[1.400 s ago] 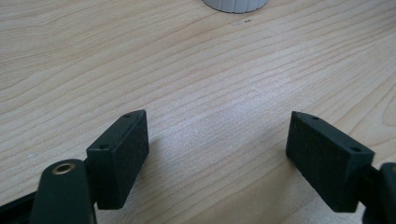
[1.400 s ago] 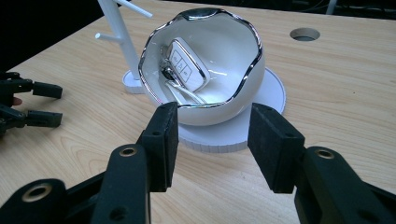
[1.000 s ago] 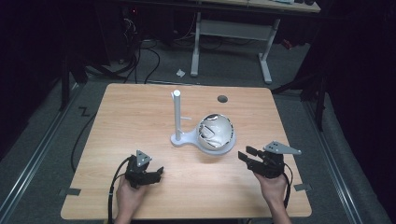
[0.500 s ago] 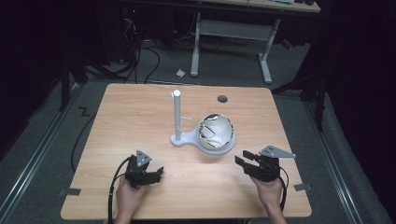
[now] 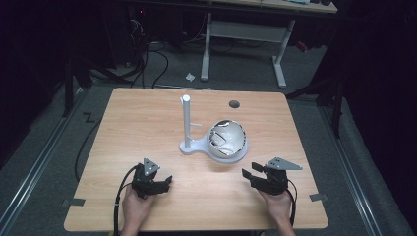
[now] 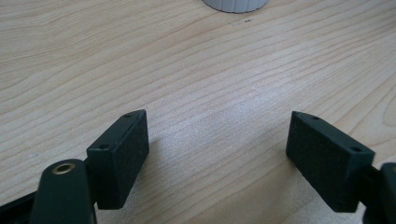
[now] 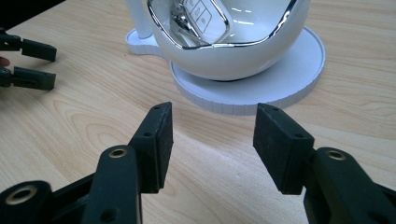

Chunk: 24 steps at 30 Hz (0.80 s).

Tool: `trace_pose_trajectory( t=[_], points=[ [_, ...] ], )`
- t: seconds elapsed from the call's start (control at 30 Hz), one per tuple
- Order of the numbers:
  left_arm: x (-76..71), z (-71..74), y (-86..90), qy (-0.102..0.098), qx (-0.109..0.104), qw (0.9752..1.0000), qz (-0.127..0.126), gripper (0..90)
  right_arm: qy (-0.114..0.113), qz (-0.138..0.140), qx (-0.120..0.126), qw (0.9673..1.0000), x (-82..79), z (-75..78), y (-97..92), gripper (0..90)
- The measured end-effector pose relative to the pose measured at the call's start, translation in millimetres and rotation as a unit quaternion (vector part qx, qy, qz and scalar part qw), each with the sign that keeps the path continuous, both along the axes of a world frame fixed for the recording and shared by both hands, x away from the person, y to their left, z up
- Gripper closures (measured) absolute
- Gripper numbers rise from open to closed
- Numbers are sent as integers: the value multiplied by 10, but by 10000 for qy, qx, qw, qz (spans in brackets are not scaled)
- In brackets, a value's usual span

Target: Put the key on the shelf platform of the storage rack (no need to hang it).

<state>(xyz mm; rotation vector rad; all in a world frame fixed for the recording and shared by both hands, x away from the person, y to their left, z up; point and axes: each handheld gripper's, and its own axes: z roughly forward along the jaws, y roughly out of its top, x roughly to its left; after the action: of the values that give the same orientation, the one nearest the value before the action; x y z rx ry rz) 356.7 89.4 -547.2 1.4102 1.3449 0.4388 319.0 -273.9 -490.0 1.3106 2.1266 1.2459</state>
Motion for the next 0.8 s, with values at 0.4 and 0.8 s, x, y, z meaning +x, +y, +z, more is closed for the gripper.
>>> trace_pose_trajectory(
  t=[0.4, 0.8],
  points=[
    [0, 0, 0, 0, -1, 10000, 1, 215, 187, 44, -175, 9997, 11, -176, 72, 473],
    [0, 0, 0, 0, -3, 10000, 1, 215, 250, 242, -455, 9984, 34, -325, 268, 465]
  ],
)
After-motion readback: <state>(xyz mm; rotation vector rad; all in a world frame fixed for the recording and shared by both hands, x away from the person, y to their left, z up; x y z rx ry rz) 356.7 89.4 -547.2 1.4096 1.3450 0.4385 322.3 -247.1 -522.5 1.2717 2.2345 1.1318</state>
